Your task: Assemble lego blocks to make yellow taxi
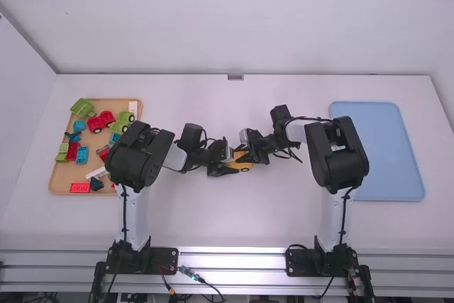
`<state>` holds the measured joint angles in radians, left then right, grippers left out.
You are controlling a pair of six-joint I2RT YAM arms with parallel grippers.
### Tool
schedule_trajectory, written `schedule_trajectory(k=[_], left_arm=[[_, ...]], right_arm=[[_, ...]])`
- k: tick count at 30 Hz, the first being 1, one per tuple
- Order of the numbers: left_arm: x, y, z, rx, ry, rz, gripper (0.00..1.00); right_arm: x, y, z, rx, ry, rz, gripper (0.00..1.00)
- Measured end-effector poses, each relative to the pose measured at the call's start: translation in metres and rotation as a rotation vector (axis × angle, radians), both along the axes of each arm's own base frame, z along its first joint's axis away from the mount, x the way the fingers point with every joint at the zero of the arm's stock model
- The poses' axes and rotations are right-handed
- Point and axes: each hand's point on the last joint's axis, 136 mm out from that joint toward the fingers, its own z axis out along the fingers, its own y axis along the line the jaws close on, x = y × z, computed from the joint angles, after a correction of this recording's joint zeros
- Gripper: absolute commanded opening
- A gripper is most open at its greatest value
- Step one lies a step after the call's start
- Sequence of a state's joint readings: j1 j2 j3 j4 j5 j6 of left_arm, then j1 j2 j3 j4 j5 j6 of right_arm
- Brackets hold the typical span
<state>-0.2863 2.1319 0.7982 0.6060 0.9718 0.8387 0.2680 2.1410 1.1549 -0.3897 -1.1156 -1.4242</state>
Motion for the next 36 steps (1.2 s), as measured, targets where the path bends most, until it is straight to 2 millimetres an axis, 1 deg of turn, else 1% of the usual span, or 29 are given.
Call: schedule_trajectory(k=[6,9,13,18,20,24,26,27,30,31,33,36], left_arm=[[0.005,0.000,0.000,-0.003,0.000,0.023,0.39],[0.010,0.002,0.000,0.003,-0.005,0.046,0.39],[0.011,0.003,0.000,0.003,0.001,0.053,0.39],[0.014,0.006,0.000,0.006,0.002,0.069,0.41],[0.015,0.007,-0.001,0.008,0.006,0.072,0.39],[0.015,0.007,-0.001,0.012,0.013,0.071,0.39],[0.014,0.007,-0.002,0.015,0.014,0.064,0.36],[0.014,0.007,-0.001,0.015,0.012,0.054,0.31],[0.010,0.006,-0.002,0.013,0.008,0.028,0.27],[0.010,0.007,-0.001,0.012,0.005,0.024,0.24],[0.008,0.007,-0.001,0.010,0.004,0.016,0.06],[0.008,0.007,-0.001,0.010,0.004,0.016,0.06]], right_arm=[[-0.001,0.000,0.000,0.067,-0.054,0.004,0.10],[-0.005,0.002,-0.001,0.085,-0.027,-0.011,0.10],[-0.002,0.004,-0.001,0.099,-0.019,-0.034,0.08],[0.004,0.006,-0.001,0.126,-0.032,-0.062,0.09],[0.005,0.006,-0.001,0.131,-0.029,-0.071,0.09],[0.005,0.007,-0.001,0.126,0.004,-0.087,0.09],[0.005,0.006,-0.001,0.118,0.021,-0.087,0.09],[0.005,0.007,-0.001,0.111,0.033,-0.087,0.08],[0.006,0.006,0.000,0.092,0.053,-0.089,0.08],[0.005,0.006,0.000,0.086,0.059,-0.087,0.08],[0.003,0.007,0.000,0.074,0.058,-0.074,0.07],[0.003,0.007,0.000,0.067,0.046,-0.066,0.07]])
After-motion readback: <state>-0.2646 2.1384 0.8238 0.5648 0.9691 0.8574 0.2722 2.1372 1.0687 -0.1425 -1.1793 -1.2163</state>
